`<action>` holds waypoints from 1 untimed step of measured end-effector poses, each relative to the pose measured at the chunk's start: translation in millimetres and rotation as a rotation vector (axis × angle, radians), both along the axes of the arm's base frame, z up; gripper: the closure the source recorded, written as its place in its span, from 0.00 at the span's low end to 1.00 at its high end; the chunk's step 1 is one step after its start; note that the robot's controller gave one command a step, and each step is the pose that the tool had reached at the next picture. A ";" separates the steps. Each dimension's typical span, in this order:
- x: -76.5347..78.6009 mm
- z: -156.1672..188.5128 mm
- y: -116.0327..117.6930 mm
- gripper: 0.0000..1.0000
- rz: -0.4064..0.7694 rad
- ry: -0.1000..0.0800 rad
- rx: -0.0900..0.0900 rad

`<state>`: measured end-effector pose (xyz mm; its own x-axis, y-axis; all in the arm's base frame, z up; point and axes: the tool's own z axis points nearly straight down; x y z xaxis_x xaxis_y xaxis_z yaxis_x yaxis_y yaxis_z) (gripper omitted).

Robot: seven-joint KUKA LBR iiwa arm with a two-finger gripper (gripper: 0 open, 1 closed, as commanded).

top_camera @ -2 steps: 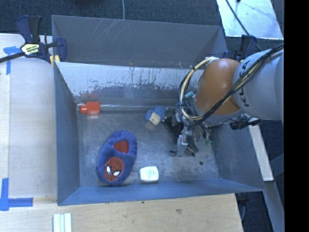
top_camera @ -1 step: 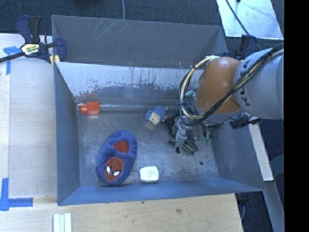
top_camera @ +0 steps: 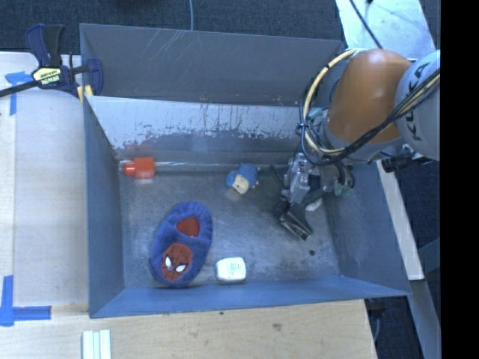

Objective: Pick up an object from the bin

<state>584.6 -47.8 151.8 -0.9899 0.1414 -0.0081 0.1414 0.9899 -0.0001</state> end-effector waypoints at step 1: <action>-12.2 -79.2 27.7 1.00 -0.123 0.003 0.002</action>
Offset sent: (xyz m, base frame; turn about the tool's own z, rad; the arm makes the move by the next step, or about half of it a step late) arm -0.0137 0.0274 -0.0793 0.1243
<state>572.4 -20.1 72.5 -0.9650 0.2622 -0.0051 0.2622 0.9650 0.0015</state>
